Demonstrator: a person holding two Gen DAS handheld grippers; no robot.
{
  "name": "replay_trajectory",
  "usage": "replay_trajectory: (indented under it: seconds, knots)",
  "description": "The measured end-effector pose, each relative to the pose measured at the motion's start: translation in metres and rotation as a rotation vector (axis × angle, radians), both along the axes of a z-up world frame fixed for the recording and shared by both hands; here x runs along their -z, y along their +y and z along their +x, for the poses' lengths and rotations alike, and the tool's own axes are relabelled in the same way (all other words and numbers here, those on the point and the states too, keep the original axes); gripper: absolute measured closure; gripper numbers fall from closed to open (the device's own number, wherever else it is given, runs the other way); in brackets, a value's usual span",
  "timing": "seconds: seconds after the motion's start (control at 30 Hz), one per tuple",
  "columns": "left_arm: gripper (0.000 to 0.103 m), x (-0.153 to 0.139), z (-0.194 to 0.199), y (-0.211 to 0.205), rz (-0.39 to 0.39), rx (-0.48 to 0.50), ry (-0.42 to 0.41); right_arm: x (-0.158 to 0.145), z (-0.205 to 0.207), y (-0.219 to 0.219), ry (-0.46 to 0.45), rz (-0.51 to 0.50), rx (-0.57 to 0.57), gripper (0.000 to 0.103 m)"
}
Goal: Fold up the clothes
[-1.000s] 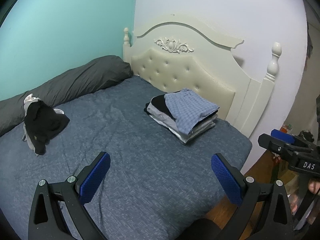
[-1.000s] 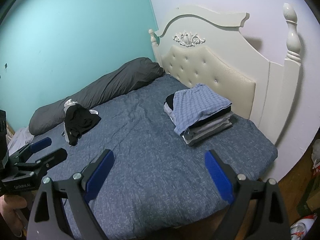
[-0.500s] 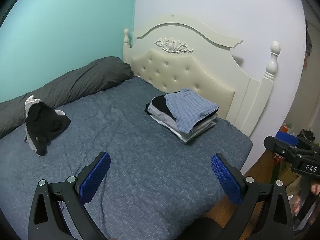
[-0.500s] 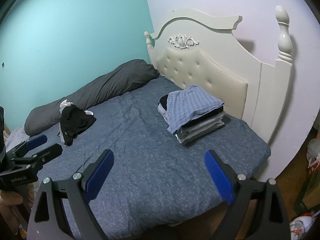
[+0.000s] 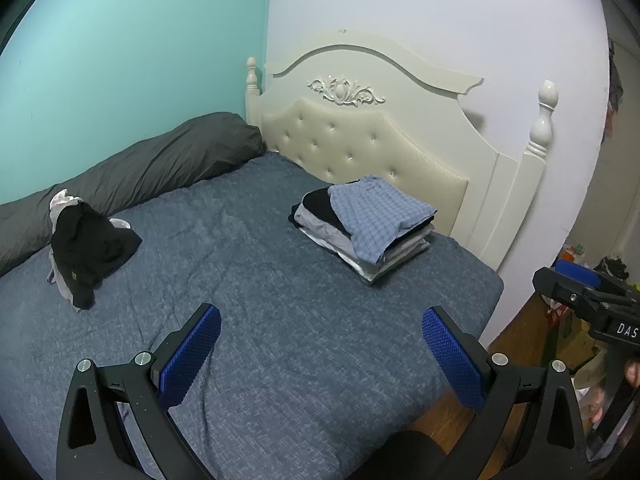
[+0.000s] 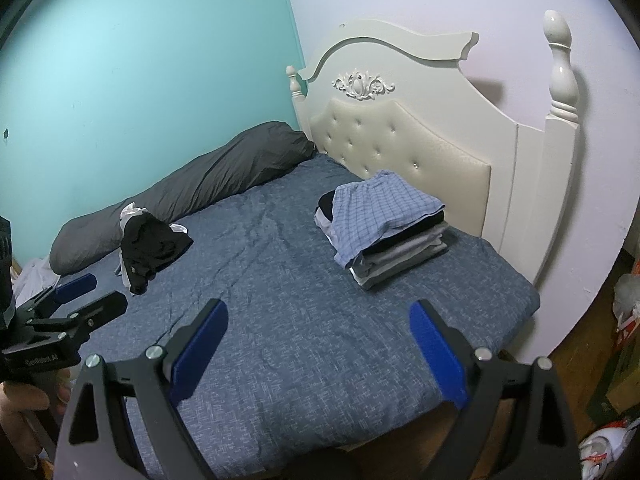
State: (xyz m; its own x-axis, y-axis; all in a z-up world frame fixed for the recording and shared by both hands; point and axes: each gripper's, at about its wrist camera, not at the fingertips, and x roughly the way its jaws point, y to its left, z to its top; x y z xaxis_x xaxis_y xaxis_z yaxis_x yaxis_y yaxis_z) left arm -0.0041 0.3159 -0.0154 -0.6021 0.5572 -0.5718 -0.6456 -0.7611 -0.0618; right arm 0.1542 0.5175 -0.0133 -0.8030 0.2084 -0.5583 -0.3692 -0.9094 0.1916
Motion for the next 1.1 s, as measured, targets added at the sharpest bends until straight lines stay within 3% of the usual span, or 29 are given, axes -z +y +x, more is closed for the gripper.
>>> replay_trajectory:
  seconds: [1.1]
  knots:
    - [0.0,0.0012,0.0085,0.0025,-0.003,0.037,-0.003,0.0019,0.0039,-0.0051,0.002,0.004,-0.002,0.01]
